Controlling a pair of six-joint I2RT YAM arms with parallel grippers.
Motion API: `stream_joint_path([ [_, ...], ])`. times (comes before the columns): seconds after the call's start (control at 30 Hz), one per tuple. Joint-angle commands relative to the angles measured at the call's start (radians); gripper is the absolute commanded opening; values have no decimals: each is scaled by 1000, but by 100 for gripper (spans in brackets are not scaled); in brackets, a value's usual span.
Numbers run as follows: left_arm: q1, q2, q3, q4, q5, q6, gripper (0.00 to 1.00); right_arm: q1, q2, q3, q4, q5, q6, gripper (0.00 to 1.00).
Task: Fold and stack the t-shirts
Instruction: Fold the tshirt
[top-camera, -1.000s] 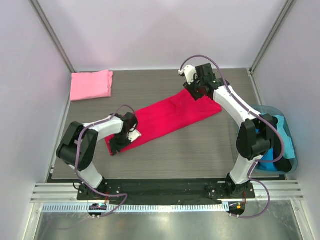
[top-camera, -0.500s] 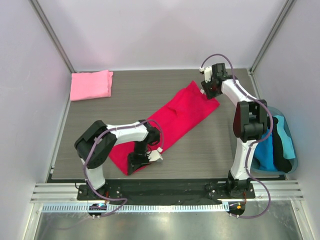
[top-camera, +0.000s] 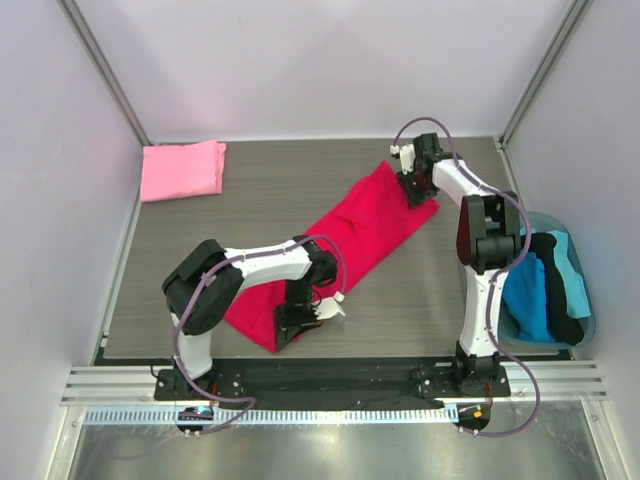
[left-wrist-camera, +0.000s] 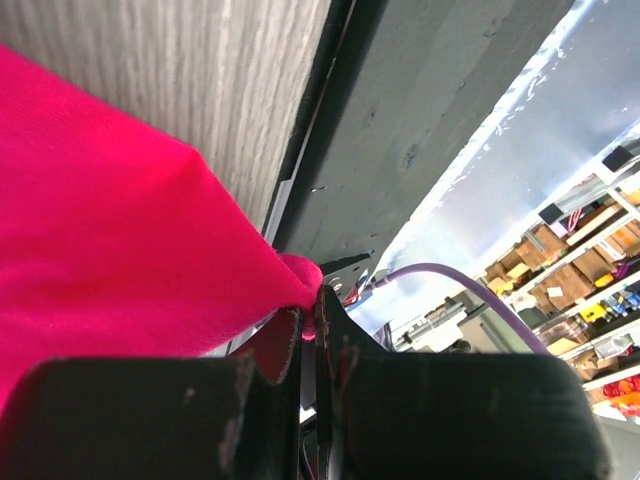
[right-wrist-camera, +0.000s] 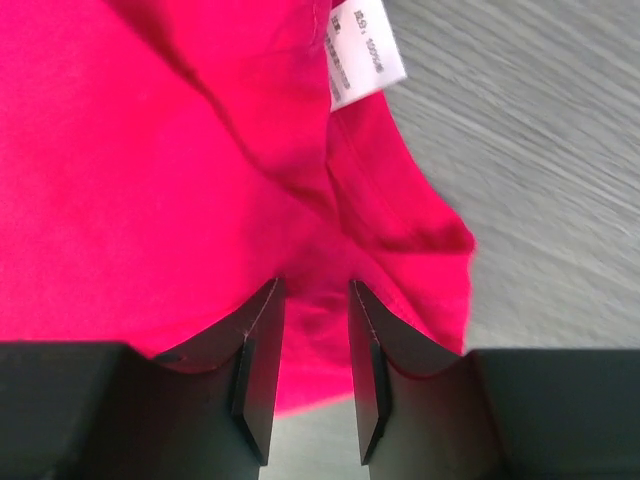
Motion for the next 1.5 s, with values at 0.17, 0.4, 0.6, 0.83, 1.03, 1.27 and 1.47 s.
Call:
stream_joint_path([
  [0.17,-48,20,67,-154,68,-5,0,30,229,279,-41,23,-7,37],
  [0.4,-75,133,248,-142,82,-22,1,112,506,673,-39,54,-53,35],
  [0.6,-87,299,472,-134,103,-13,1,200,636,850,89,62,-122,34],
  [0.83,-124,518,689,-119,151,-1,4,234,694,873,355,51,-162,37],
  [1.03,-141,624,873,-97,178,-24,8,250,686,873,482,-46,-113,38],
  [1.27,-137,604,981,-174,206,-28,26,250,573,851,534,-7,-47,41],
  [1.47,-124,270,874,-68,111,-100,38,225,259,678,548,108,33,51],
])
